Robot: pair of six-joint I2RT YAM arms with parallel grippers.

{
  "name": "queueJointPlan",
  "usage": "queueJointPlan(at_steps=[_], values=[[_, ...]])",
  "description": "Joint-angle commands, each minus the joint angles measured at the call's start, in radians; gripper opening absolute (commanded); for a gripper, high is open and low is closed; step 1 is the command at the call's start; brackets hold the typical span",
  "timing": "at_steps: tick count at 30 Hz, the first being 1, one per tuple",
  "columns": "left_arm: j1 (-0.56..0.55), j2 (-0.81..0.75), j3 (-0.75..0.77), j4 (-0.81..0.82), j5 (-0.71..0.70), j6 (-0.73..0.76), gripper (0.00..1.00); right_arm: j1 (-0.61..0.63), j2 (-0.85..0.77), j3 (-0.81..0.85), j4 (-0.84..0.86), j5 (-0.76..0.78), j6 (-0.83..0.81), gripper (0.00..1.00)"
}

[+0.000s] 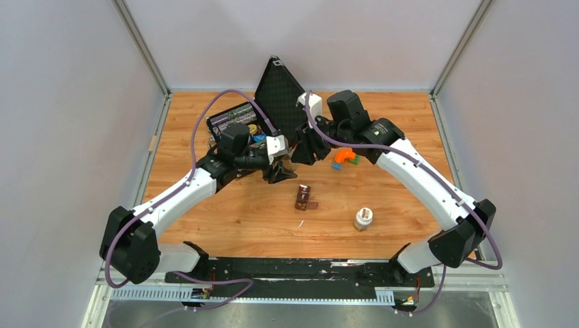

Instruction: Sort the pills into containers

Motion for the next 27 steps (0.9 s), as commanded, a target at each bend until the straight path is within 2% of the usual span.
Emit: queueJointPlan(at_steps=[1, 4, 9, 13, 16, 17, 19, 20, 21, 23, 27], values=[[-0.005, -0.024, 0.035, 0.105, -0.027, -0.01, 0.0, 0.008, 0.049, 0.04, 0.025, 0.142, 0.168, 0.0], [-0.005, -0.028, 0.023, 0.131, -0.07, -0.022, 0.0, 0.032, 0.054, 0.051, 0.047, 0.227, 0.283, 0.0], [-0.004, -0.039, -0.001, 0.149, -0.136, -0.032, 0.0, 0.06, 0.051, 0.063, 0.051, 0.402, 0.567, 0.0], [-0.005, -0.045, -0.012, 0.149, -0.156, -0.029, 0.0, 0.061, 0.063, 0.087, 0.048, 0.499, 0.65, 0.0], [-0.005, -0.047, -0.014, 0.145, -0.168, -0.026, 0.0, 0.062, 0.072, 0.123, 0.031, 0.503, 0.667, 0.0], [-0.005, -0.048, -0.014, 0.145, -0.171, -0.027, 0.0, 0.06, 0.071, 0.128, 0.027, 0.491, 0.658, 0.08], [-0.005, -0.047, -0.017, 0.147, -0.177, -0.029, 0.0, 0.06, 0.062, 0.125, 0.025, 0.437, 0.62, 0.48], [-0.005, -0.049, -0.024, 0.159, -0.176, -0.037, 0.0, 0.06, 0.055, 0.119, 0.026, 0.415, 0.6, 0.62], [-0.005, -0.05, -0.027, 0.168, -0.175, -0.04, 0.0, 0.06, 0.051, 0.11, 0.026, 0.396, 0.584, 0.69], [-0.005, -0.051, -0.035, 0.205, -0.179, -0.054, 0.0, 0.06, 0.044, 0.092, 0.021, 0.368, 0.559, 0.75], [-0.005, -0.04, -0.029, 0.215, -0.181, -0.067, 0.0, 0.06, 0.053, 0.069, 0.006, 0.321, 0.549, 0.76]])
